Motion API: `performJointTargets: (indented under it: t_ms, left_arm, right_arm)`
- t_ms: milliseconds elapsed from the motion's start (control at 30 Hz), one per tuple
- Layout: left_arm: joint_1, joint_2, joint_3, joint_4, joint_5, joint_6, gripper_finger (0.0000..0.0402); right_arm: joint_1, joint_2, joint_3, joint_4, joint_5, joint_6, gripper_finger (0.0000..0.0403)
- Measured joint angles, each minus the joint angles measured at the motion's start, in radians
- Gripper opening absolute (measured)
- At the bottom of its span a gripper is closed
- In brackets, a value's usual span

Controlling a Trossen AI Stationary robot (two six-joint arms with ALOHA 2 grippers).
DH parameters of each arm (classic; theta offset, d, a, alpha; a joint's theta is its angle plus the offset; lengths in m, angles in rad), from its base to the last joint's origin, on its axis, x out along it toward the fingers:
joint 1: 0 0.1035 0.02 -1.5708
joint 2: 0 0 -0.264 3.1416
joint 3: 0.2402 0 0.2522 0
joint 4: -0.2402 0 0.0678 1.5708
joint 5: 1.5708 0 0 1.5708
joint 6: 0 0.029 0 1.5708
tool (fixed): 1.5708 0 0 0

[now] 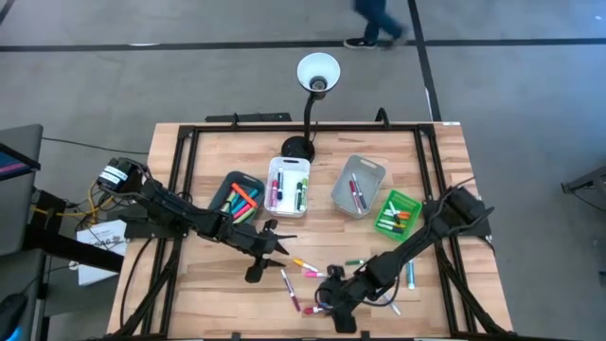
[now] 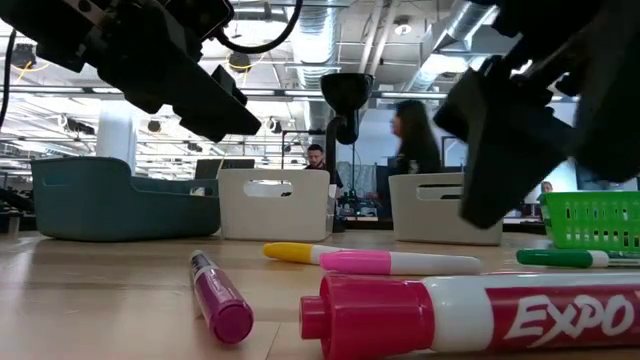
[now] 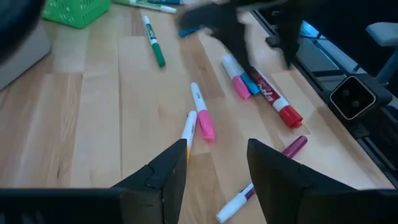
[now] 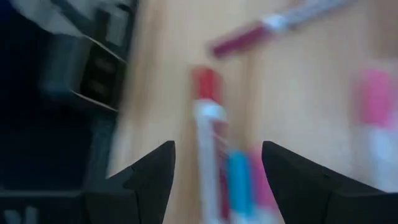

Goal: Pick & Place Markers
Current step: Put the red dry erase marker into the white bin

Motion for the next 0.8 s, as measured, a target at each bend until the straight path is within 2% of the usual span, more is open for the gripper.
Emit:
performJointTargets:
  t_ms: [133,400,467,633,800]
  left_arm:
    - [0.000,0.000,0.000,0.008,-0.002,0.000,0.0162]
    - [0.000,0.000,0.000,0.011,-0.002,-0.001,0.0161]
    - [0.000,0.000,0.000,0.011,-0.002,-0.001,0.0159]
    - [0.000,0.000,0.000,0.011,-0.001,-0.001,0.0159]
    - [0.000,0.000,0.000,0.012,-0.001,-0.001,0.0159]
  right_arm:
    - [0.008,0.050,0.002,0.090,-0.025,0.000,0.0230]
    - [0.008,0.127,0.006,0.094,-0.006,-0.025,0.0229]
    - [0.009,0.137,0.008,0.092,0.026,-0.047,0.0224]
    - [0.011,0.139,0.006,0.081,0.108,-0.135,0.0190]
    - [0.002,0.141,0.006,0.064,0.125,-0.183,0.0138]
